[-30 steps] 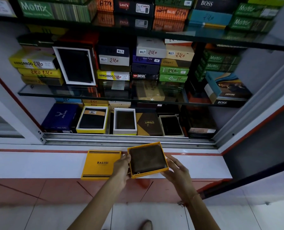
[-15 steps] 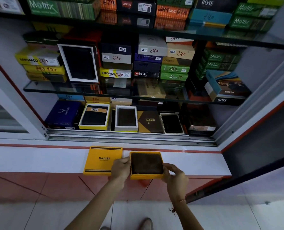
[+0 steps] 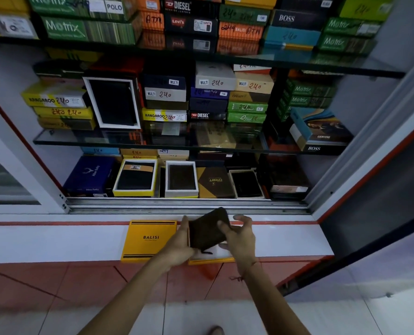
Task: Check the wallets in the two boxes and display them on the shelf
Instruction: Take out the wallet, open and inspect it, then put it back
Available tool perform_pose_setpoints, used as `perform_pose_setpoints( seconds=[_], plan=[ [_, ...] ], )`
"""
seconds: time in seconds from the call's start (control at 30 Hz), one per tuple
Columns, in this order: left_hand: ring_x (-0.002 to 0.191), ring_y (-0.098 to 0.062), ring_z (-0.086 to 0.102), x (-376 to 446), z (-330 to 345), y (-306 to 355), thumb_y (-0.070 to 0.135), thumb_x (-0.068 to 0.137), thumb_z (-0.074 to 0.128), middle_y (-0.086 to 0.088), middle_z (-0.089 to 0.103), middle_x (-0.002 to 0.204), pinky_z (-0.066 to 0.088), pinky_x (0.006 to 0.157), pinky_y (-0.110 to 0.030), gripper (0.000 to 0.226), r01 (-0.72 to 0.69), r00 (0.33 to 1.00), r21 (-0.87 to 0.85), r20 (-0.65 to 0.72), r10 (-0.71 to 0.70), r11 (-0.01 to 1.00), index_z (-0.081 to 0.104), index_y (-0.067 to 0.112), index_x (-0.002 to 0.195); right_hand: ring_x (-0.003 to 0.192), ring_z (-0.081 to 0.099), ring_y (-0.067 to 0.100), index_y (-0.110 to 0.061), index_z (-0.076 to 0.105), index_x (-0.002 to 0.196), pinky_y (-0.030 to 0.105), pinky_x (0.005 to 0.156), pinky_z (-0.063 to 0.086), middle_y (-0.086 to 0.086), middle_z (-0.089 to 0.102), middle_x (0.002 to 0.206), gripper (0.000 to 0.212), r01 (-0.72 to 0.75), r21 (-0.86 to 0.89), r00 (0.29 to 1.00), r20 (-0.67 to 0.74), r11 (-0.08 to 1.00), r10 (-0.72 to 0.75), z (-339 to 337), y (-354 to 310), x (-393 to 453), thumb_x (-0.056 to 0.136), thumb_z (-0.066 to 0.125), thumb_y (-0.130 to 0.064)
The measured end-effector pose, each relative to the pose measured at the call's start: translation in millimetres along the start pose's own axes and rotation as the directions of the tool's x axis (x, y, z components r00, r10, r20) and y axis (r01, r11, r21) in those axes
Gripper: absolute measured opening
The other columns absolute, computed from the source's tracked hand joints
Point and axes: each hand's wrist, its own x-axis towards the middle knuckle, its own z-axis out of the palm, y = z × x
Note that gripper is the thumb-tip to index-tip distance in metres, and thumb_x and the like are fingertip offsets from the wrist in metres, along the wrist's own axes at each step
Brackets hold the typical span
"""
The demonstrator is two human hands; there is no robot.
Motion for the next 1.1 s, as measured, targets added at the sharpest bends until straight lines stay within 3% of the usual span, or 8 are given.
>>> perform_pose_setpoints(
  seconds=[0.17,0.3,0.37,0.47,0.63,0.8,0.97,1.1],
  plan=[
    [0.108,0.016,0.054,-25.3,-38.5,33.4,0.019,0.052,0.088,0.023,0.057,0.117,0.038,0.101,-0.014,0.093,-0.251,0.965,-0.137,-0.113,0.236,0.958,0.044,0.025,0.134,0.081,0.070,0.027,0.002,0.056,0.112,0.026,0.060,0.060,0.021,0.069,0.097,0.038,-0.059,0.326,0.988,0.151,0.943,0.009,-35.2,-36.1,-2.9,0.087,0.064,-0.025],
    [0.112,-0.010,0.061,-28.4,-36.7,47.5,0.017,0.053,0.089,-0.002,0.067,0.117,0.046,0.103,-0.031,0.074,-0.306,0.883,-0.328,-0.448,0.138,0.894,0.061,0.012,0.121,0.098,0.069,0.027,0.000,0.056,0.112,0.025,0.071,0.059,0.014,0.070,0.108,0.041,0.031,0.454,0.991,0.103,0.891,-0.087,-29.9,-53.3,-16.5,0.088,0.061,-0.032],
    [0.113,-0.020,0.061,-28.2,-30.0,54.1,0.017,0.055,0.088,-0.008,0.068,0.116,0.048,0.100,-0.038,0.071,-0.288,0.853,-0.450,-0.522,0.012,0.845,0.061,0.008,0.120,0.096,0.069,0.022,-0.006,0.059,0.103,0.021,0.068,0.057,0.008,0.069,0.102,0.034,0.196,0.312,0.979,-0.003,0.930,-0.206,-18.5,-57.8,-26.8,0.080,0.071,-0.028],
    [0.107,-0.017,0.061,-29.1,-20.9,60.2,0.021,0.058,0.087,0.004,0.068,0.095,0.048,0.096,-0.032,0.068,-0.266,0.822,-0.499,-0.564,-0.075,0.825,0.062,0.006,0.119,0.082,0.068,0.000,-0.017,0.066,0.097,0.007,0.061,0.050,0.004,0.070,0.094,0.028,0.386,-0.012,0.920,0.080,0.922,-0.384,-1.0,-58.5,-38.5,0.073,0.079,-0.020],
    [0.091,-0.011,0.062,-34.2,-24.4,59.7,0.020,0.062,0.085,0.004,0.067,0.090,0.046,0.085,-0.027,0.061,-0.277,0.824,-0.527,-0.561,-0.084,0.804,0.063,0.003,0.116,0.075,0.067,0.004,-0.017,0.073,0.083,0.011,0.062,0.053,-0.002,0.072,0.084,0.013,0.518,-0.138,0.855,0.063,0.844,-0.514,5.4,-64.1,-39.0,0.072,0.079,-0.015],
    [0.098,-0.013,0.064,-42.4,-44.3,48.8,0.018,0.062,0.084,-0.006,0.069,0.110,0.046,0.072,-0.014,0.056,-0.315,0.850,-0.521,-0.527,-0.009,0.794,0.065,0.008,0.115,0.068,0.070,0.004,-0.020,0.074,0.074,0.010,0.064,0.052,-0.005,0.076,0.071,0.009,0.418,-0.116,0.900,0.185,0.901,-0.394,-14.6,-83.1,-33.1,0.069,0.081,-0.017],
    [0.112,-0.022,0.063,-42.5,-73.9,25.0,0.042,0.046,0.088,-0.009,0.069,0.116,0.050,0.096,-0.036,0.067,-0.390,0.896,-0.572,-0.417,0.153,0.721,0.071,0.018,0.106,0.075,0.074,0.018,-0.011,0.076,0.081,0.017,0.065,0.057,0.008,0.078,0.078,0.012,0.305,0.099,0.941,0.122,0.947,-0.316,-41.0,-108.5,-19.7,0.071,0.078,-0.005],
    [0.112,-0.029,0.062,-33.1,-83.0,10.7,0.044,0.043,0.090,-0.016,0.068,0.117,0.053,0.094,-0.033,0.079,-0.364,0.923,-0.809,-0.245,0.298,0.461,0.069,0.006,0.108,0.079,0.072,0.025,-0.003,0.074,0.088,0.020,0.066,0.060,0.018,0.075,0.083,0.015,0.234,0.139,0.911,0.315,0.962,-0.266,-26.8,-129.5,-23.9,0.073,0.074,0.001]
  ],
)
